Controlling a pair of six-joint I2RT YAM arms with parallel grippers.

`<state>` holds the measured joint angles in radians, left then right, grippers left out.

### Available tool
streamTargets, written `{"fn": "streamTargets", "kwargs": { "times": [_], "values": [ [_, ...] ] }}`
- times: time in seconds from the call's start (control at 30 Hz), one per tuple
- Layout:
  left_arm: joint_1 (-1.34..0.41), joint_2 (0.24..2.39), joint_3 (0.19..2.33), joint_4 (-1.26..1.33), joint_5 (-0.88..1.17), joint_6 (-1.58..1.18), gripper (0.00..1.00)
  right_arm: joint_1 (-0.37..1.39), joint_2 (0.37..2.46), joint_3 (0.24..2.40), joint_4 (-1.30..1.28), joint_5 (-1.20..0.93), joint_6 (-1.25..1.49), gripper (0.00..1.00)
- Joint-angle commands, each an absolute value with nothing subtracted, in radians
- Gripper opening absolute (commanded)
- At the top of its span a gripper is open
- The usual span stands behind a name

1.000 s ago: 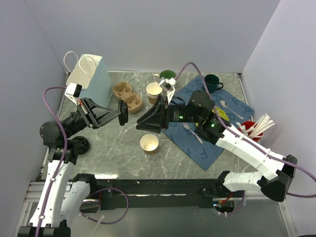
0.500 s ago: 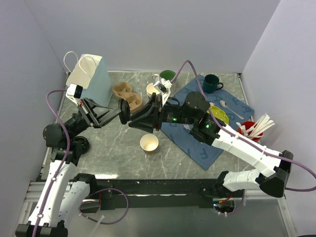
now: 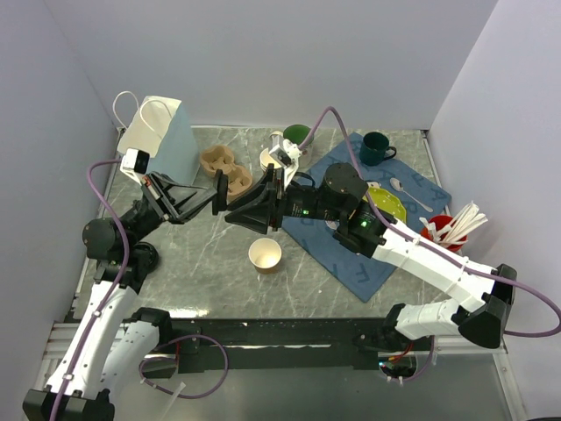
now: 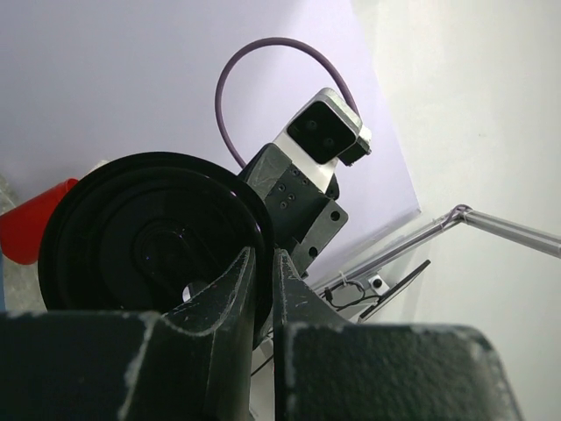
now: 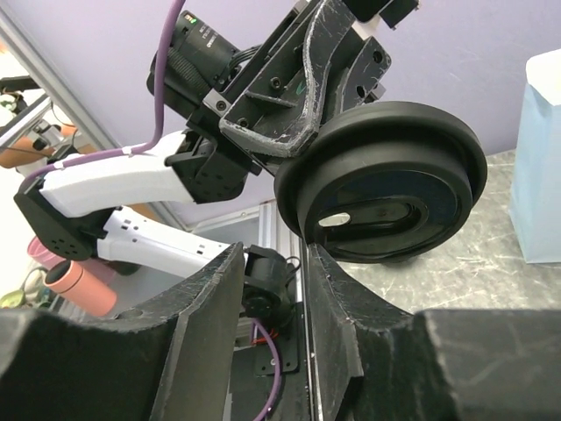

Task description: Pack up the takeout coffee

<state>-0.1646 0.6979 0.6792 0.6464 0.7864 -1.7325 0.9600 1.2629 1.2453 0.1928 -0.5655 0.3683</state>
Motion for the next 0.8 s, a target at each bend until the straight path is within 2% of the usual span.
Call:
{"fn": "streamTargets", "kwargs": {
  "times": [0.0,0.33,0.53,0.6,0.77],
  "values": [
    [-0.189,0.684,0.698,0.669,0.769,-1.735,0.01,0.974,1.267,1.289,0.238,-0.483,0.331,0.44],
    [-0.192,0.661,0.722,0.554,0.744,-1.677,0.01,0.974,1.216,1.247,0.232,-0.402,0.316,0.40],
    [-0.192,0.658,0.726,0.529,0.729,-1.667,0.01,0.976,1.207,1.246,0.224,-0.407,0.301,0.44],
    [-0.193,0.654,0.721,0.535,0.716,-1.675,0.01,0.976,1.207,1.247,0.215,-0.413,0.295,0.38],
    [-0.202,0.646,0.709,0.552,0.661,-1.701,0.01,0.976,1.207,1.238,0.230,-0.433,0.308,0.37]
  ]
}}
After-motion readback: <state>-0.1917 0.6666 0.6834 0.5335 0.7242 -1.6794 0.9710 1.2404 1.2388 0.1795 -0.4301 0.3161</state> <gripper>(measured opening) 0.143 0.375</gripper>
